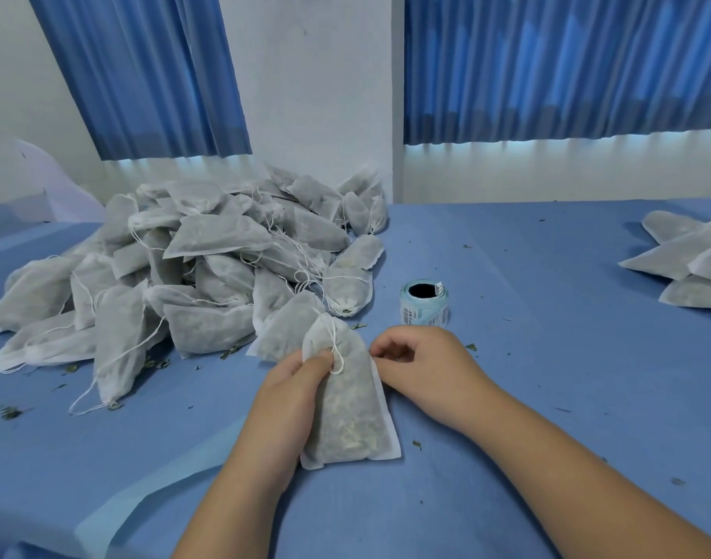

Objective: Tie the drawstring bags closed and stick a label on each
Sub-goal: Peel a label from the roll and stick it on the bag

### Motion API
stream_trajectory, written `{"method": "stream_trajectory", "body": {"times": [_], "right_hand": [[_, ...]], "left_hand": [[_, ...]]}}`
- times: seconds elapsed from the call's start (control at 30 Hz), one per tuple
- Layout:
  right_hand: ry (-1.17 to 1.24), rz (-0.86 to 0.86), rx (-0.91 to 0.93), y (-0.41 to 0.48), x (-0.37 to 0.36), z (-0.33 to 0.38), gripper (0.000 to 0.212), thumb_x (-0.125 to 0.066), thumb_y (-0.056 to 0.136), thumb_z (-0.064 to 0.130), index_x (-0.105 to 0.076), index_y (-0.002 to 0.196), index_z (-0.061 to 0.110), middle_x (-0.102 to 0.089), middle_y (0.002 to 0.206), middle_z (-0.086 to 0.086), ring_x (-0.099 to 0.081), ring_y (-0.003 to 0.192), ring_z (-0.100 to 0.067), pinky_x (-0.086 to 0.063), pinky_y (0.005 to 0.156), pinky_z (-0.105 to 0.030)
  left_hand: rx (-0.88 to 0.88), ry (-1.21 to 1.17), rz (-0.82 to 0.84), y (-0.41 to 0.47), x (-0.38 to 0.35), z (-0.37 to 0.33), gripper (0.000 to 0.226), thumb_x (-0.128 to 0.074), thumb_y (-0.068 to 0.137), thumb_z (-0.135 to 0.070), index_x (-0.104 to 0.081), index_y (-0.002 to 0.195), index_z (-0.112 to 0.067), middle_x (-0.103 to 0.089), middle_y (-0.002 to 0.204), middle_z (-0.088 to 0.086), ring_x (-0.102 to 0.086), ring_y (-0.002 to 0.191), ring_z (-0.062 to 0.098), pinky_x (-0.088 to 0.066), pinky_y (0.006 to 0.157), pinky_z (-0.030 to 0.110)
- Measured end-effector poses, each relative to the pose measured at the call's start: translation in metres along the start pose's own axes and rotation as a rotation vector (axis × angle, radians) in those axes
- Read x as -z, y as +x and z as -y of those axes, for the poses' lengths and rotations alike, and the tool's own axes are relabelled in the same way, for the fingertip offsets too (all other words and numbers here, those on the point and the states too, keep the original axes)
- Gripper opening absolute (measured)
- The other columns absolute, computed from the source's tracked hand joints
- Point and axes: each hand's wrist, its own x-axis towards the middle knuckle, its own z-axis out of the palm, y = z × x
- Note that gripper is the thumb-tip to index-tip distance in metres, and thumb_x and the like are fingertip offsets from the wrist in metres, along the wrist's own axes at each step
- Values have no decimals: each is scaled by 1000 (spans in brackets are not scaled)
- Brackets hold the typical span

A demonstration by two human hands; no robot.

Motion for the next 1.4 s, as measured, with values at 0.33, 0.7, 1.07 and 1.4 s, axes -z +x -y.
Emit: {"method": "stream_trajectory", "body": {"times": [0.33, 0.7, 1.07, 1.4], "right_hand": [[50, 41, -78, -2, 4, 4, 19, -69, 80, 9, -70, 72, 26, -65, 62, 16, -59, 61, 0, -50, 69, -19], [171, 47, -155, -3, 10, 6, 16, -61, 80, 3, -59, 90, 16, -71, 65, -2, -63, 57, -11, -55, 66, -33], [186, 64, -117, -4, 1, 8, 13, -68, 86, 18, -63, 97, 22, -64, 63, 1, -63, 54, -14, -51, 51, -26], [83, 44, -102, -3, 0, 6, 10, -70, 83, 15, -64, 75, 15, -68, 62, -4, -63, 56, -14, -57, 63, -39]], "left_hand": [[7, -3, -7, 0, -1, 0, 16, -61, 91, -30, -76, 86, -24, -77, 87, -4, -72, 79, 9, -48, 71, 30], [-12, -16, -23, -2, -2, -1, 19, -62, 91, -28, -75, 77, -31, -76, 82, -4, -71, 73, 7, -47, 69, 30], [-4, -66, -2, -3, 1, -2, 27, -61, 90, -25, -75, 67, -29, -75, 79, 0, -71, 71, 10, -47, 69, 32], [-8, -64, 14, -4, 1, -2, 25, -60, 91, -23, -77, 74, -28, -77, 84, 2, -72, 76, 12, -49, 72, 33]]}}
